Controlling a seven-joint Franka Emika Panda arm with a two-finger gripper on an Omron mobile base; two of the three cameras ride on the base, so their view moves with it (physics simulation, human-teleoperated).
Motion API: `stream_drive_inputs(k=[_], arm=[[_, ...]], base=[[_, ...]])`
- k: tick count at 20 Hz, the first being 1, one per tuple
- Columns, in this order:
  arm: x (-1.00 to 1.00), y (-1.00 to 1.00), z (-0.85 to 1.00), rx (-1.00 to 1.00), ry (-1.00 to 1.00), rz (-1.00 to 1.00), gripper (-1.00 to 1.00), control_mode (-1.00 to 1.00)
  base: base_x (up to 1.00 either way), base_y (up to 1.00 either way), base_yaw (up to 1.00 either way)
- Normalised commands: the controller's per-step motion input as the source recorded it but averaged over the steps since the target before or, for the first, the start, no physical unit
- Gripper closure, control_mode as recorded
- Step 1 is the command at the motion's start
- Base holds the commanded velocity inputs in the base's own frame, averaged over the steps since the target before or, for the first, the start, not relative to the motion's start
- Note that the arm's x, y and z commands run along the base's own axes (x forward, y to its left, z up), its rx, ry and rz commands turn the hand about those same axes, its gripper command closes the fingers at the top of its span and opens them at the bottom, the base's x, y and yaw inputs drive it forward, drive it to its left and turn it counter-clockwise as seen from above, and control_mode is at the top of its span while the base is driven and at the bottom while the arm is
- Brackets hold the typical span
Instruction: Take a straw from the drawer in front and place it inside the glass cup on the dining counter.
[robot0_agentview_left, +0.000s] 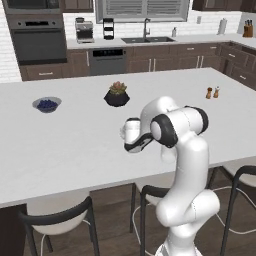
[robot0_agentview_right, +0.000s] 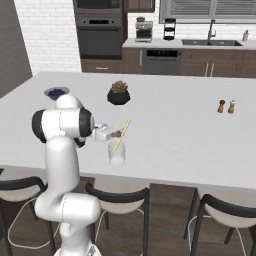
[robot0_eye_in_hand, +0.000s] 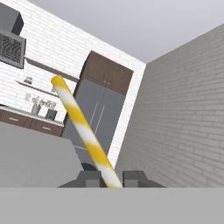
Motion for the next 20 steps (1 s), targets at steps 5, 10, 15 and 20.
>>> stream_drive_inputs(k=[5,10,15,20], arm=[[0.0,0.06,-0.36,-0.03,0.0,0.0,1.0,-1.0],[0.06,0.0,-0.47,-0.02,0.0,0.0,1.0,-1.0],[0.23,0.03,-0.36,0.0,-0.03,0.0,1.0,-1.0],[0.03,0.03,-0.09,0.0,-0.08,0.0,-1.0,-1.0]], base=[[0.0,0.0,0.0],[0.0,0.0,0.0],[0.0,0.0,0.0],[0.0,0.0,0.0]])
